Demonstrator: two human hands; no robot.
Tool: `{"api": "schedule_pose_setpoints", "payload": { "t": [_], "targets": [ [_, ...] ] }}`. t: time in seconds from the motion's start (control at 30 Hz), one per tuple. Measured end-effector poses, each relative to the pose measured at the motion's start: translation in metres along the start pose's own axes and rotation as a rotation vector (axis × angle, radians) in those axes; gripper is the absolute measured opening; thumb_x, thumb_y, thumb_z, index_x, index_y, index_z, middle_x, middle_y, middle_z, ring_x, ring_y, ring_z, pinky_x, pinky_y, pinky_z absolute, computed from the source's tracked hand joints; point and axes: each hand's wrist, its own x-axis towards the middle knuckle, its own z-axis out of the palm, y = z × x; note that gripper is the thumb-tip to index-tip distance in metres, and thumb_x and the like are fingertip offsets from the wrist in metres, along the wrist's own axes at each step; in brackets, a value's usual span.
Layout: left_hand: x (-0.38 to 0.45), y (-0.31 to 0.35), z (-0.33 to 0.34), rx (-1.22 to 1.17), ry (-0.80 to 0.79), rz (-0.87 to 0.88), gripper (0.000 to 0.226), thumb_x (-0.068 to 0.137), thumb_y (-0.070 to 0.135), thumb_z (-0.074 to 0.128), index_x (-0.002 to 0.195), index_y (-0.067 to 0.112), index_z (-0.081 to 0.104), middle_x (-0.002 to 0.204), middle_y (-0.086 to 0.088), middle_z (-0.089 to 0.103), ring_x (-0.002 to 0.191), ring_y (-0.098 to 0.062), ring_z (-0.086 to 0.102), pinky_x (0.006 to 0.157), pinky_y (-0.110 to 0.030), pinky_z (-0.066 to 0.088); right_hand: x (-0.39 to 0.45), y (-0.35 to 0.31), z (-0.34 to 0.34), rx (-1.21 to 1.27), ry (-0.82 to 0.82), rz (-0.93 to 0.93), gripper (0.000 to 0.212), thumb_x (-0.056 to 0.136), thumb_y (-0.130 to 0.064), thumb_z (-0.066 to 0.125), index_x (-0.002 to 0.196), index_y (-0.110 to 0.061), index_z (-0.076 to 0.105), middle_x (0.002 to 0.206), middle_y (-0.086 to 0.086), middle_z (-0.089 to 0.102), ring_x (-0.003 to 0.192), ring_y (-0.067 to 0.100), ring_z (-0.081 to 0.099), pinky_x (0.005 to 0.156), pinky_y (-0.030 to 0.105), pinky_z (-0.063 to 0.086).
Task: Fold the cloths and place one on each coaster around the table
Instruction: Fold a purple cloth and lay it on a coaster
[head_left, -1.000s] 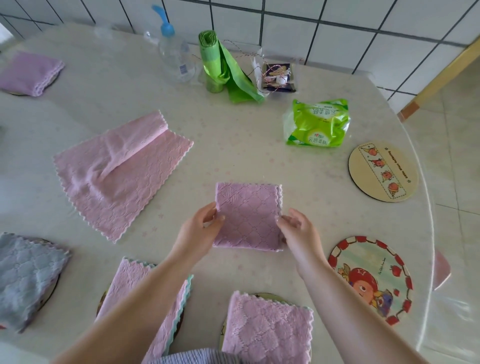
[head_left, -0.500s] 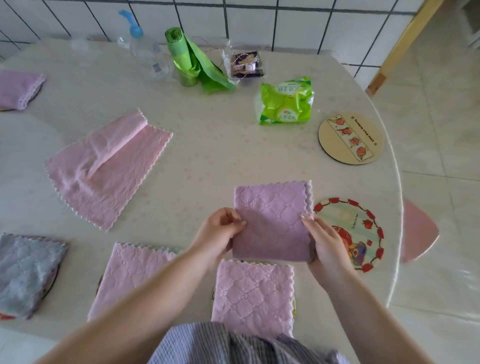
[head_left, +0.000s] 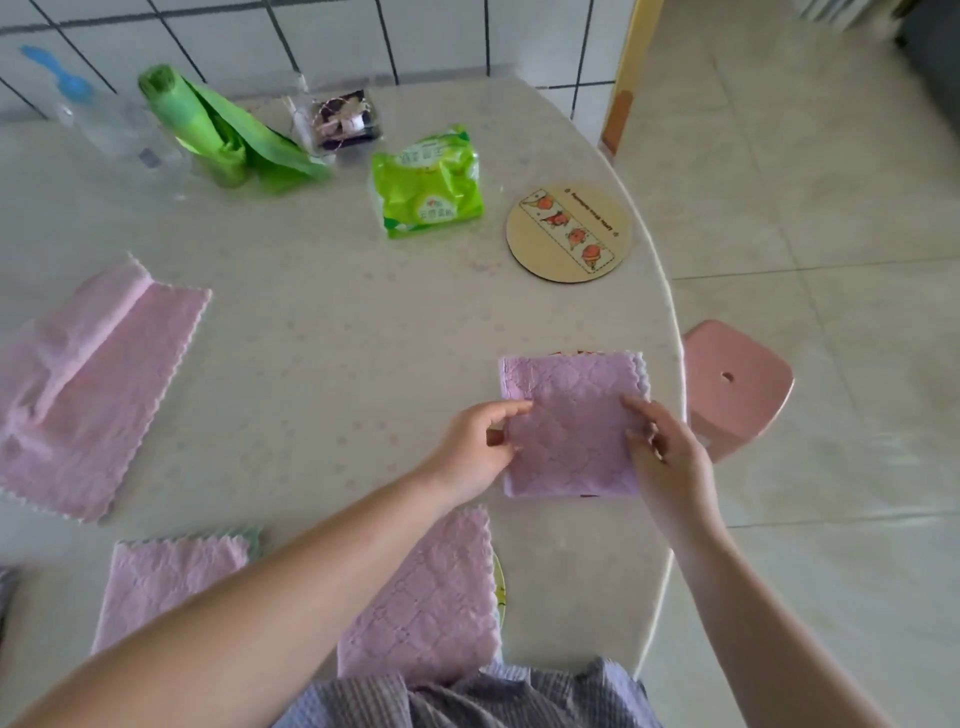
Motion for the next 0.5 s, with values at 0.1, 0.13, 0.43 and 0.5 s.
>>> {"api": "schedule_pose_setpoints", "payload": {
  "t": [0.1, 0.13, 0.43, 0.5],
  "targets": [
    [0.005, -0.001, 0.004, 0.055, -0.045, 0.008, 0.051, 0.084, -0.009, 0.055, 0.131, 0.012, 0.05, 0.124, -0.005, 0.058, 0.098, -0.016, 0.063, 0.094, -0.022, 0.046, 0.009, 0.007, -0.001, -0.044, 0.025, -0.035, 0.04, 0.085, -0.001, 0.053, 0.119, -0.021, 0.061, 0.103, -0.007, 0.06, 0.07, 0.007, 0.046, 0.065, 0.0, 0.034],
    [0.007, -0.002, 0.004, 0.057, -0.051, 0.006, 0.052, 0.084, -0.009, 0.056, 0.132, 0.013, 0.049, 0.126, -0.007, 0.058, 0.101, -0.018, 0.063, 0.095, -0.024, 0.045, 0.011, 0.01, -0.001, -0.046, 0.03, -0.016, 0.041, 0.086, -0.002, 0.053, 0.121, -0.021, 0.06, 0.106, -0.008, 0.06, 0.072, 0.01, 0.048, 0.066, 0.0, 0.034],
    [0.014, -0.008, 0.004, 0.55, 0.097, 0.226, 0.054, 0.081, 0.011, 0.065, 0.132, 0.013, 0.049, 0.129, -0.008, 0.043, 0.12, -0.023, 0.045, 0.102, -0.031, 0.037, 0.005, 0.014, 0.0, -0.214, 0.086, -0.09, 0.039, 0.089, -0.012, 0.052, 0.127, -0.021, 0.056, 0.143, -0.002, 0.042, 0.121, 0.02, 0.046, 0.099, 0.027, 0.034],
    [0.012, -0.017, 0.007, 0.844, 0.136, 0.423, 0.054, 0.079, 0.019, 0.064, 0.131, 0.011, 0.049, 0.135, -0.01, 0.044, 0.125, -0.027, 0.043, 0.101, -0.043, 0.038, 0.004, 0.015, 0.003, -0.416, 0.083, -0.247, 0.04, 0.089, -0.022, 0.044, 0.127, -0.019, 0.056, 0.145, 0.005, 0.041, 0.132, 0.027, 0.035, 0.106, 0.043, 0.027]
  ]
}}
